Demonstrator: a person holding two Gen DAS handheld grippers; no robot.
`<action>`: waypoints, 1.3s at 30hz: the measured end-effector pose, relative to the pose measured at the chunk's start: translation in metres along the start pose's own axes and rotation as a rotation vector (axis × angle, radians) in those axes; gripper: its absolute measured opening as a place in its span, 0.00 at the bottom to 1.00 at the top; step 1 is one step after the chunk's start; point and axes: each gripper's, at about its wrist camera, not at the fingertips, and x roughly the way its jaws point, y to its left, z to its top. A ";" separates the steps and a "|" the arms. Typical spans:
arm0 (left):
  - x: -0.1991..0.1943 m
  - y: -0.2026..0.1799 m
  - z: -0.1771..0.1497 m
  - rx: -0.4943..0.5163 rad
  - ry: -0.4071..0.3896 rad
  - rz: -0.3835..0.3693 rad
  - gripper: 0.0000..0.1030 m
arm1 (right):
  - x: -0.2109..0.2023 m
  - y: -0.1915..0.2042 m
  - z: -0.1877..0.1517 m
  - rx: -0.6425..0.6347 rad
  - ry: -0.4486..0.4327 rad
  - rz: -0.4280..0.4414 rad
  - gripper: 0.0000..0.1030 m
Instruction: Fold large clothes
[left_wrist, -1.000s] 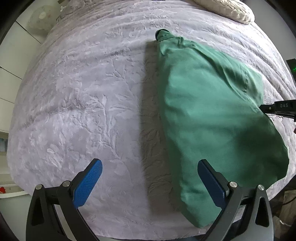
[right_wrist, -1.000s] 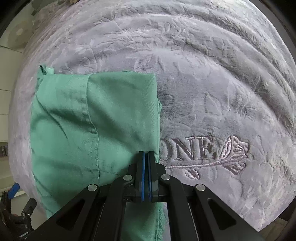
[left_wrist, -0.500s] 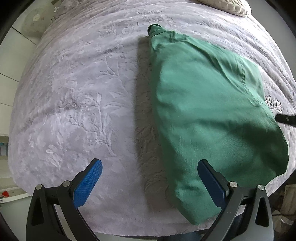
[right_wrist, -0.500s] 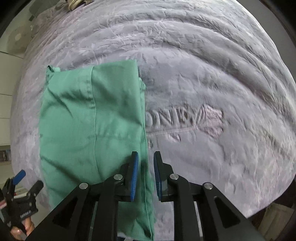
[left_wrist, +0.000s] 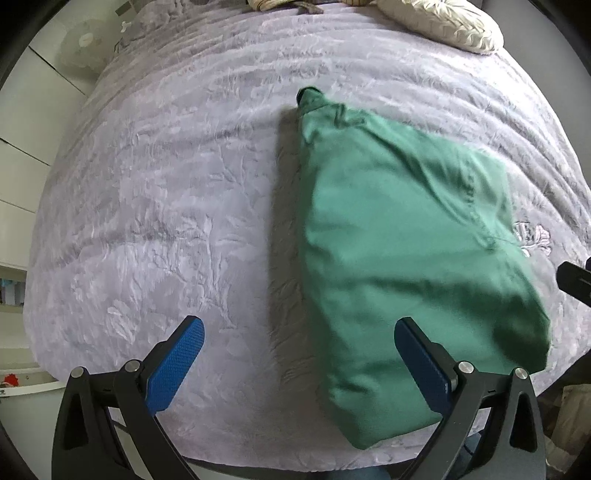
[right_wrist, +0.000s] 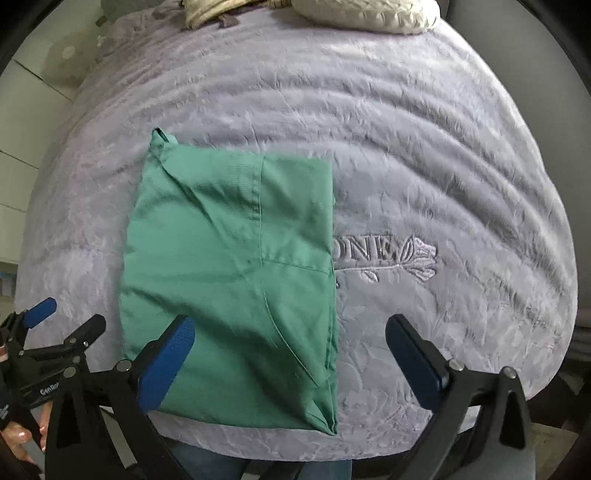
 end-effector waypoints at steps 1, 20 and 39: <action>-0.001 0.000 0.000 0.000 -0.002 -0.004 1.00 | -0.002 0.002 0.000 0.003 -0.007 -0.004 1.00; -0.006 -0.002 0.002 -0.018 -0.002 -0.007 1.00 | -0.008 0.013 0.002 0.004 -0.009 -0.066 1.00; -0.007 -0.002 0.002 -0.002 -0.013 -0.002 1.00 | -0.009 0.020 0.004 -0.026 -0.005 -0.079 1.00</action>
